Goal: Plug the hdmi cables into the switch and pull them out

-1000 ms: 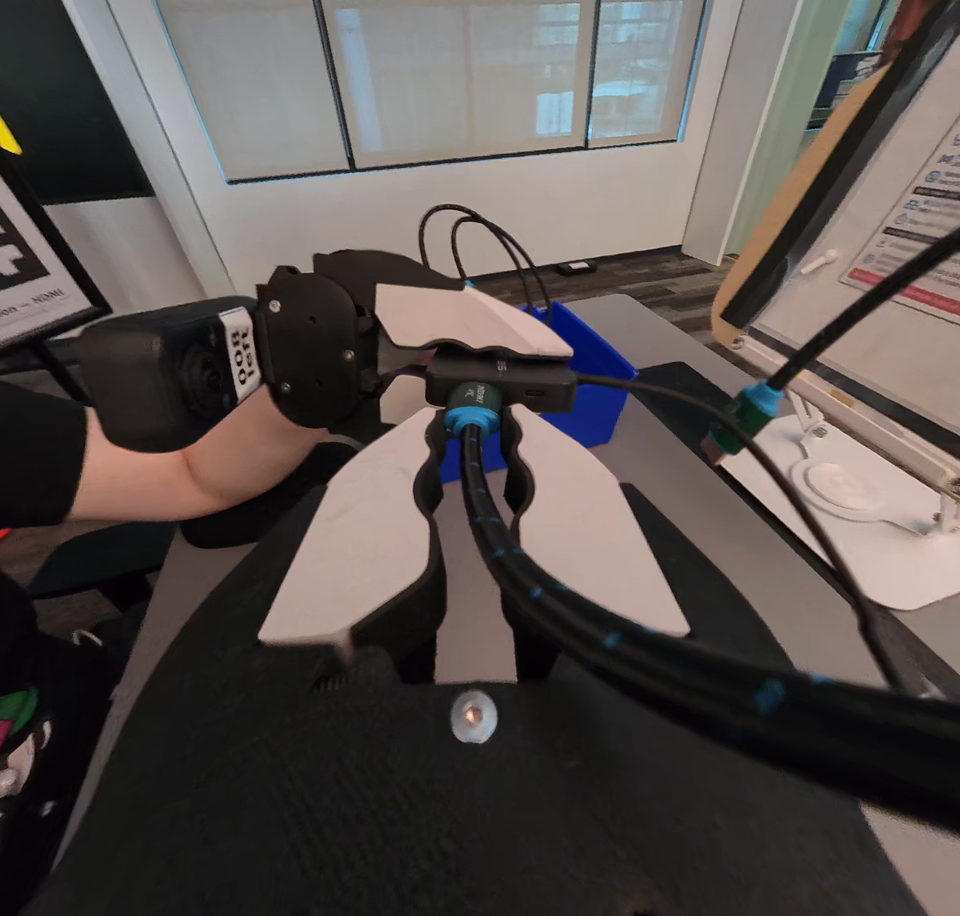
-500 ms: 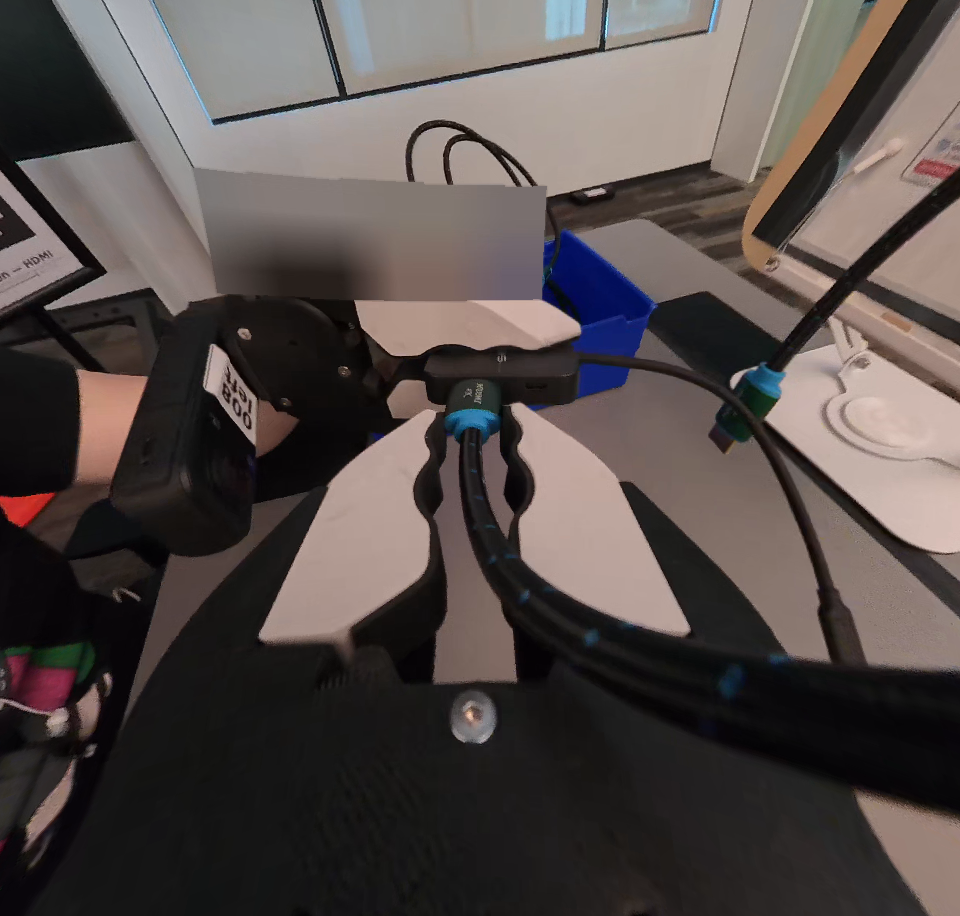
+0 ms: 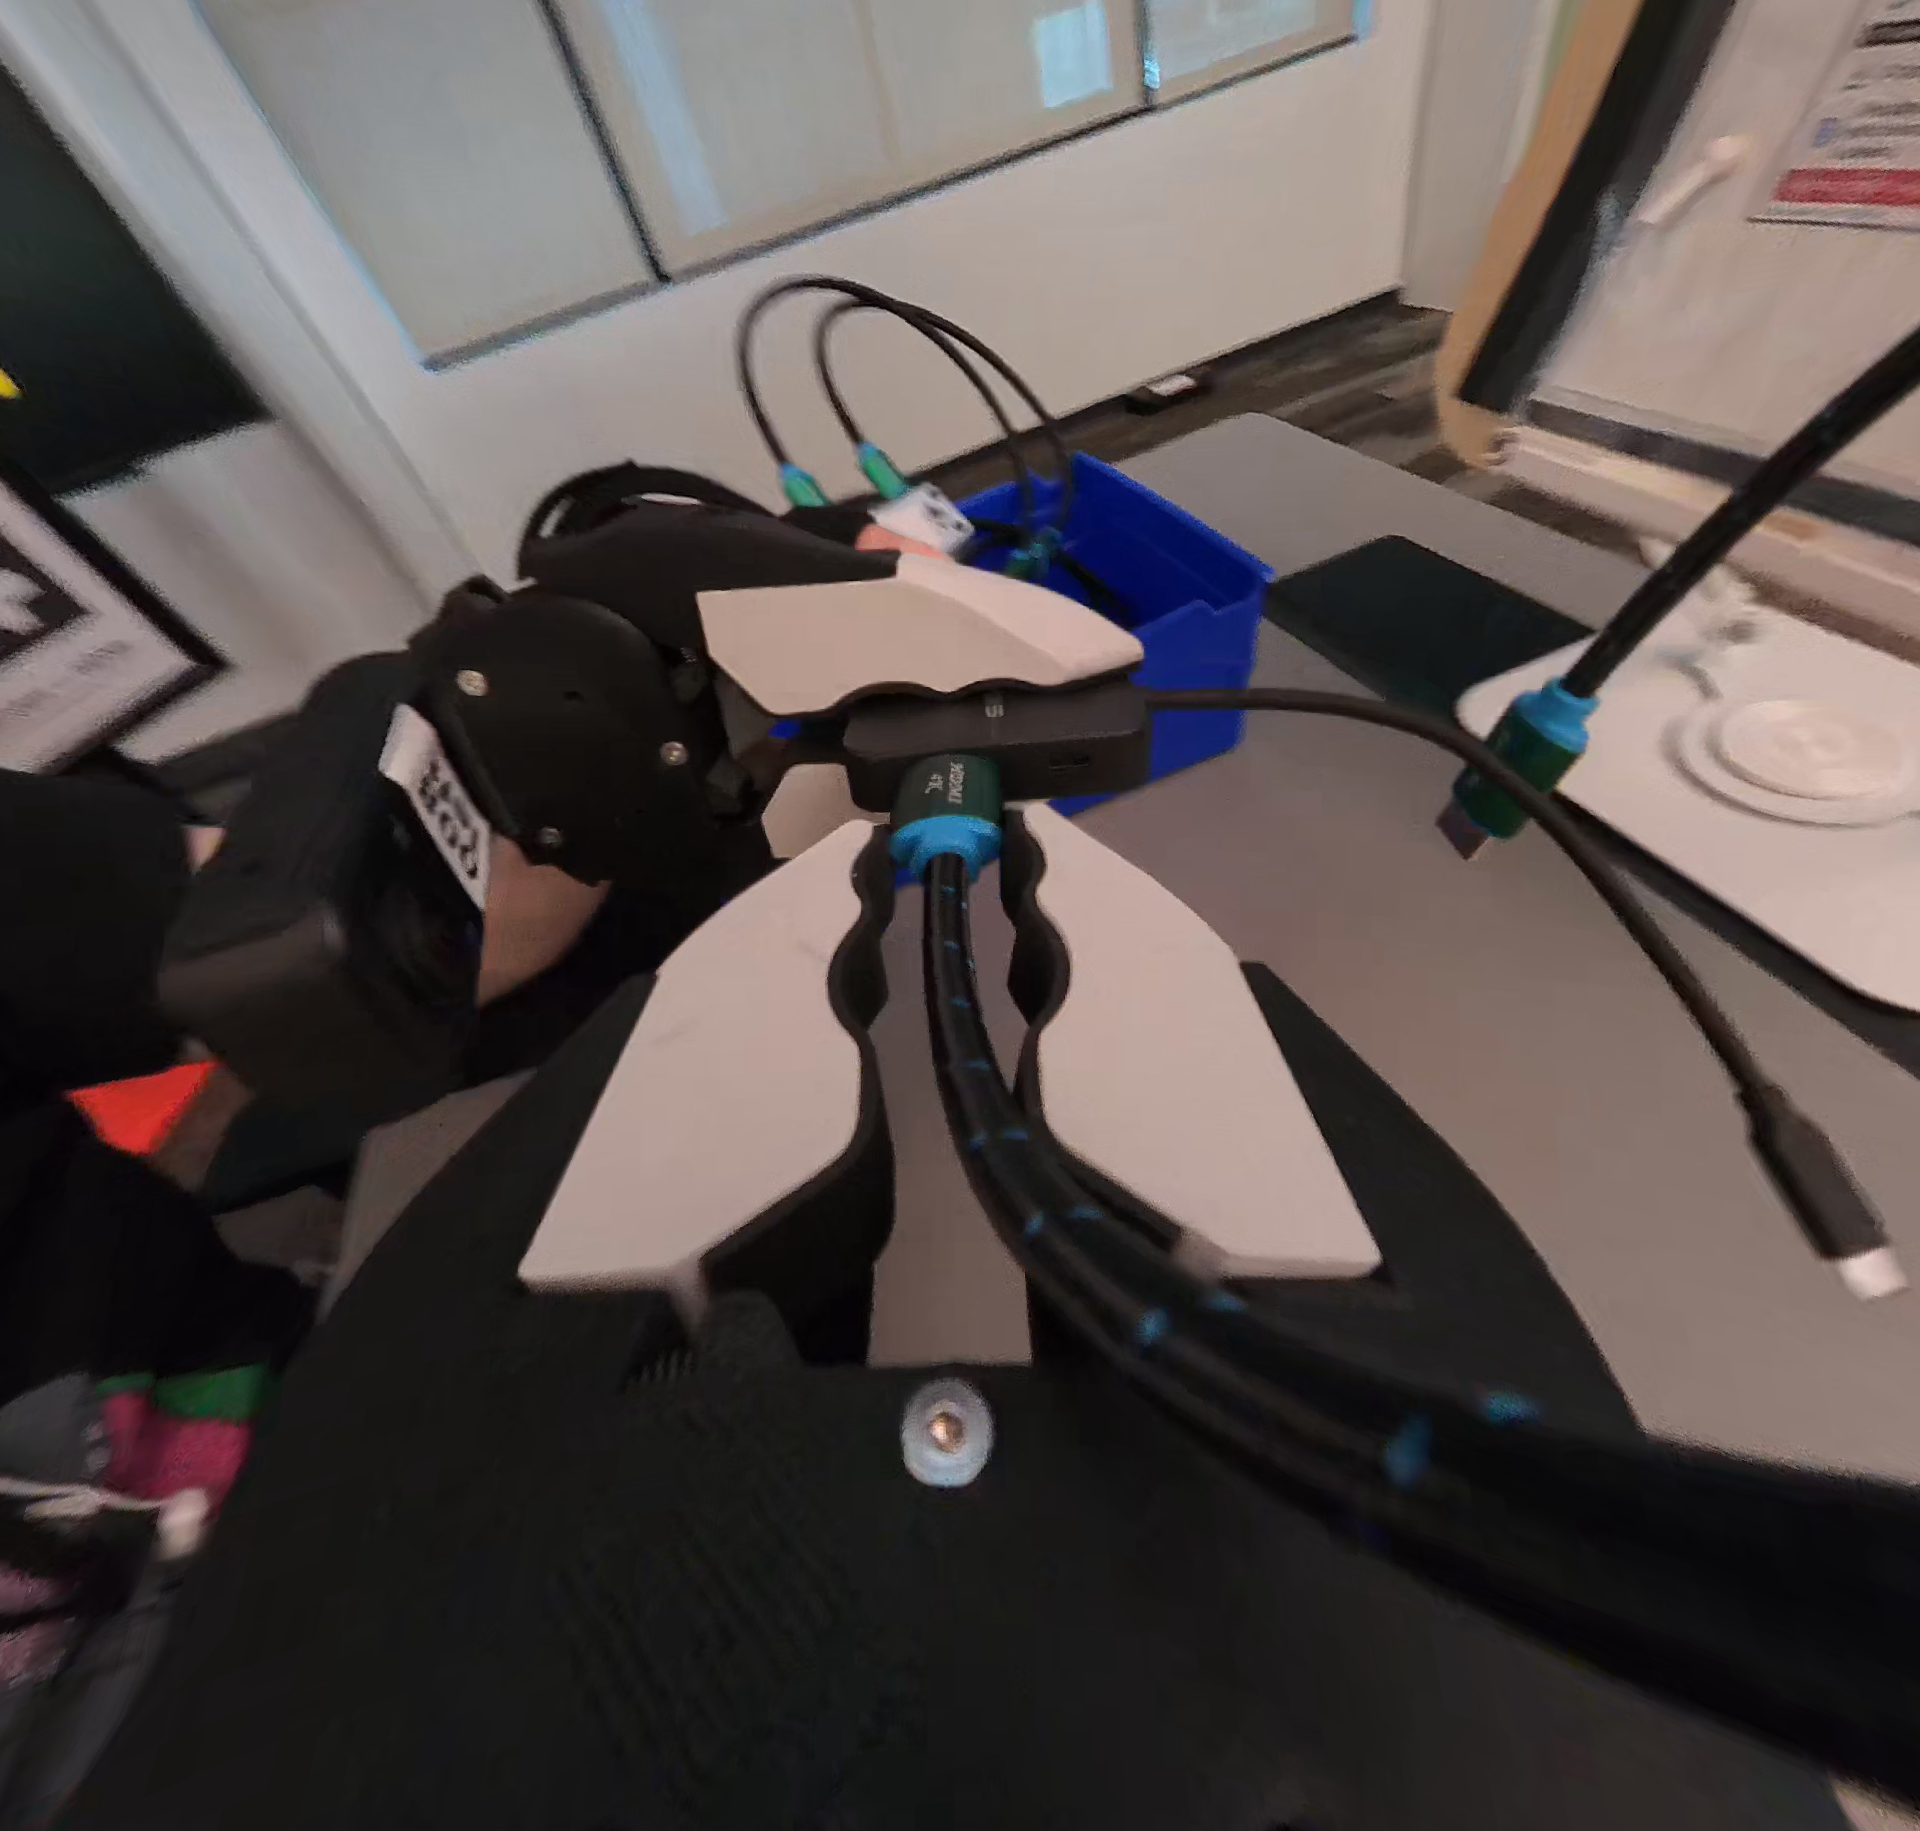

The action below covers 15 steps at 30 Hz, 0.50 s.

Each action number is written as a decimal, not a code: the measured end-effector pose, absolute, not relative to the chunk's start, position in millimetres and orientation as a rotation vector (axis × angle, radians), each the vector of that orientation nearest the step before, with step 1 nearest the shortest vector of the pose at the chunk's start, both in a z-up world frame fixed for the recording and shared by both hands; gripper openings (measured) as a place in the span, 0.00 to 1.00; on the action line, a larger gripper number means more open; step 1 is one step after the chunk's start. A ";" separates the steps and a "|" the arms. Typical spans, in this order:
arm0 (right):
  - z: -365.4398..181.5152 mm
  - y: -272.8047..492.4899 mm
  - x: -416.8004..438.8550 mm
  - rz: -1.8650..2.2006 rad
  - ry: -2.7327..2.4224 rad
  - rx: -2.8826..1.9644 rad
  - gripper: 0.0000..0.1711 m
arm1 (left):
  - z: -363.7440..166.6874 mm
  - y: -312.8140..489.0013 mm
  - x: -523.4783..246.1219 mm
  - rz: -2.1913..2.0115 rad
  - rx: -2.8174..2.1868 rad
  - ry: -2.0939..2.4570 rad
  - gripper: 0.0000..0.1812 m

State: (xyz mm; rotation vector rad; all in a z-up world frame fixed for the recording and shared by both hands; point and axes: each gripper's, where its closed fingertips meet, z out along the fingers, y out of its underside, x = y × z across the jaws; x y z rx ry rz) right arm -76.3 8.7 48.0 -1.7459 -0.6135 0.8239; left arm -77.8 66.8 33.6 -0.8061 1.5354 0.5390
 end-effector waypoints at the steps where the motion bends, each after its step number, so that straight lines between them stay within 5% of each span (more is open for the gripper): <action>1: 46.3 9.9 -76.9 0.761 -0.622 -1.756 0.12 | 31.5 68.7 -77.4 0.546 -0.821 1.531 0.08; 15: 57.6 8.7 -77.3 1.110 -0.545 -1.649 0.12 | 48.3 68.1 -82.7 0.511 -0.825 1.510 0.08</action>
